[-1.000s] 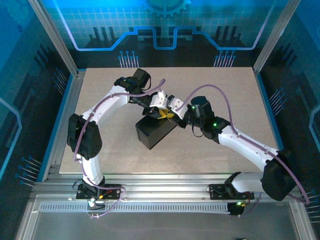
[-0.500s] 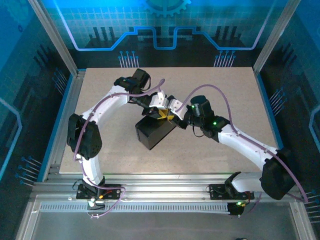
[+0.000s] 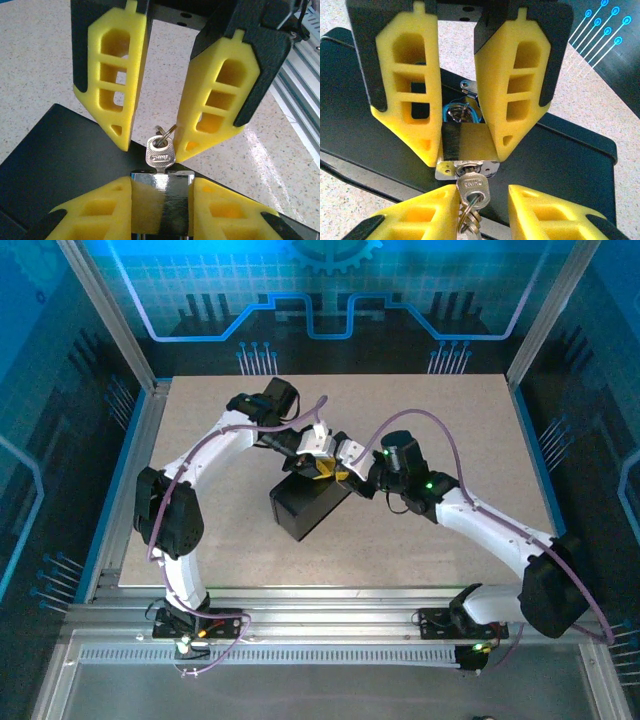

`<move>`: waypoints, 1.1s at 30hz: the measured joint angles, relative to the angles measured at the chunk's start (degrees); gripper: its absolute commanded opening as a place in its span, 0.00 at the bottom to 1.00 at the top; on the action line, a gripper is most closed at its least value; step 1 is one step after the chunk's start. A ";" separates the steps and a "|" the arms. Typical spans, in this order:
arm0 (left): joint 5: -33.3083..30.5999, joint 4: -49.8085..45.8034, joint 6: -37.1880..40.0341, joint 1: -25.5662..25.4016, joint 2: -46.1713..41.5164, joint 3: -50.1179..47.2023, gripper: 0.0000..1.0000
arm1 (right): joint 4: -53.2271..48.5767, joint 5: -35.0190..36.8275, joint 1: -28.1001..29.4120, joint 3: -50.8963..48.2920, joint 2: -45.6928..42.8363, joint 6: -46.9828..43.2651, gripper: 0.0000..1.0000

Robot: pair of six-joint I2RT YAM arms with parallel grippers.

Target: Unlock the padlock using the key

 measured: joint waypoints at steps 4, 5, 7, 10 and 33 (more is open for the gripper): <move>0.70 -0.74 0.90 0.07 0.02 0.02 0.13 | -0.02 -0.39 -0.07 0.00 0.33 -0.44 0.26; 0.76 -0.85 1.05 0.09 0.02 0.02 0.13 | -0.07 -0.52 -0.04 0.00 0.33 -0.52 0.26; 0.79 -1.05 1.11 0.09 0.00 0.02 0.13 | -0.07 -0.72 -0.04 0.00 0.33 -0.61 0.25; 0.79 -1.22 1.29 0.09 0.00 0.11 0.13 | -0.07 -1.05 -0.04 0.00 0.33 -0.59 0.24; 2.60 1.90 0.81 0.28 -0.13 -0.33 0.12 | -9.62 -9.20 -3.28 5.88 0.83 10.67 0.05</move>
